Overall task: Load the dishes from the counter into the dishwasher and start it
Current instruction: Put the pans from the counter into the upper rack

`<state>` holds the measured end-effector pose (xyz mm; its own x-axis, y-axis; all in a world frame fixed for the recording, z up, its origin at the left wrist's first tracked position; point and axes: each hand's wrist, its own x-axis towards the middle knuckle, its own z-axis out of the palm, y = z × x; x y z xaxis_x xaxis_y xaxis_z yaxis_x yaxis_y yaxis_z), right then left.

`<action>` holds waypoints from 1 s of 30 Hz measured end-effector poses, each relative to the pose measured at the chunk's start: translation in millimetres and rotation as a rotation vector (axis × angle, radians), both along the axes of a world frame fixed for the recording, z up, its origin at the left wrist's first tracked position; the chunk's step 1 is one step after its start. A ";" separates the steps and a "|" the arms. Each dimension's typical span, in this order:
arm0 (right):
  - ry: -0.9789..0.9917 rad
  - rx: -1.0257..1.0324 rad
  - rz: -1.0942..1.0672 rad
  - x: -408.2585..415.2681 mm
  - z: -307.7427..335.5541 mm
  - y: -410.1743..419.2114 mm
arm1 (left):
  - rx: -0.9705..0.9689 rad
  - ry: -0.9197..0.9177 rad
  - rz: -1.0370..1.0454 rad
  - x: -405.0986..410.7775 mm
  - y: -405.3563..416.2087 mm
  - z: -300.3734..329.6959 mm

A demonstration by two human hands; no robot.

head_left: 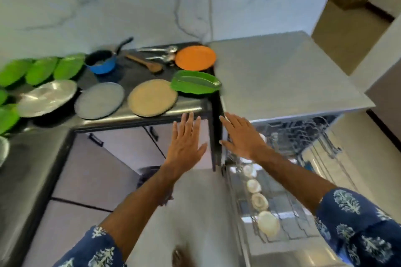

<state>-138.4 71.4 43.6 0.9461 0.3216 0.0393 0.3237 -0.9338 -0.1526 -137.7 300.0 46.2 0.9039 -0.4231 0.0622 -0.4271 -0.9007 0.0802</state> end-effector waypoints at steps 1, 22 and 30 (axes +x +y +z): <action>-0.022 -0.014 0.011 14.2 9.2 25.1 | 0.005 -0.017 0.029 10.5 30.9 8.0; -0.012 -0.103 0.296 321.4 76.8 322.1 | -0.076 -0.014 0.403 208.0 332.9 46.3; 0.021 -0.218 0.375 530.9 50.3 388.1 | -0.137 0.089 0.553 334.9 361.9 22.2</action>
